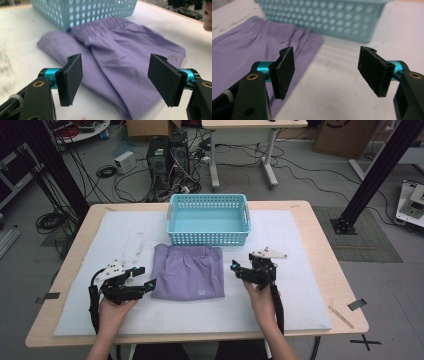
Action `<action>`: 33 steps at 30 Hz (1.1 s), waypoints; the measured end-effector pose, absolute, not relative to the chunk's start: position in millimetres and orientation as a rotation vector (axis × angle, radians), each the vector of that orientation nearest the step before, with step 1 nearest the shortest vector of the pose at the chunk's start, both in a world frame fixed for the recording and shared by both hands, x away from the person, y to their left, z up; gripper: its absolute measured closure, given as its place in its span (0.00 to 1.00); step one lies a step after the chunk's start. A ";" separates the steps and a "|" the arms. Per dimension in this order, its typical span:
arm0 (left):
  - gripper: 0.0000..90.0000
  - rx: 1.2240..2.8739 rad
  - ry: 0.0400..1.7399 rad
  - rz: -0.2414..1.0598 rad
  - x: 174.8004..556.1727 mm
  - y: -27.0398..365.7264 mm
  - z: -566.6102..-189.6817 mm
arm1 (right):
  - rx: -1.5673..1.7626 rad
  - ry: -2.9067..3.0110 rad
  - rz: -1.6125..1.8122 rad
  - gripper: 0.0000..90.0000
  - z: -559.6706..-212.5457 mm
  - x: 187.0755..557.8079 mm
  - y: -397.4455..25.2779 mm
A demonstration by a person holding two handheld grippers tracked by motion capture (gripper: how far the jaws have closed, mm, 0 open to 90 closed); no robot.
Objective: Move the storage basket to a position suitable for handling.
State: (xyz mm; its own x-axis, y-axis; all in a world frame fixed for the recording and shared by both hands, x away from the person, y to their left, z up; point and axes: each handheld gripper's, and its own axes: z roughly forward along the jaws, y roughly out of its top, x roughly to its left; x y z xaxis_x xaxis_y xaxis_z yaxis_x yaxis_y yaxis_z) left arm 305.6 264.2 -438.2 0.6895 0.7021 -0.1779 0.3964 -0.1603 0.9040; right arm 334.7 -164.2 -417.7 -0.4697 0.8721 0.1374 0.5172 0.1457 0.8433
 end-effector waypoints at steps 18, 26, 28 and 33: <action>0.36 1.865 1.046 0.283 292.3 253.8 -449.7 | 1.366 2.340 1.098 0.37 -446.7 303.3 -120.4; 0.59 1.927 1.069 0.145 301.1 242.1 -452.6 | 1.245 2.409 1.088 0.72 -447.9 296.9 -111.5; 0.63 1.916 1.098 0.139 302.2 242.4 -452.3 | 1.230 2.428 1.100 0.82 -448.0 297.1 -111.1; 0.82 1.908 1.108 0.103 304.0 242.6 -453.8 | 1.226 2.435 1.112 0.96 -448.3 296.5 -114.5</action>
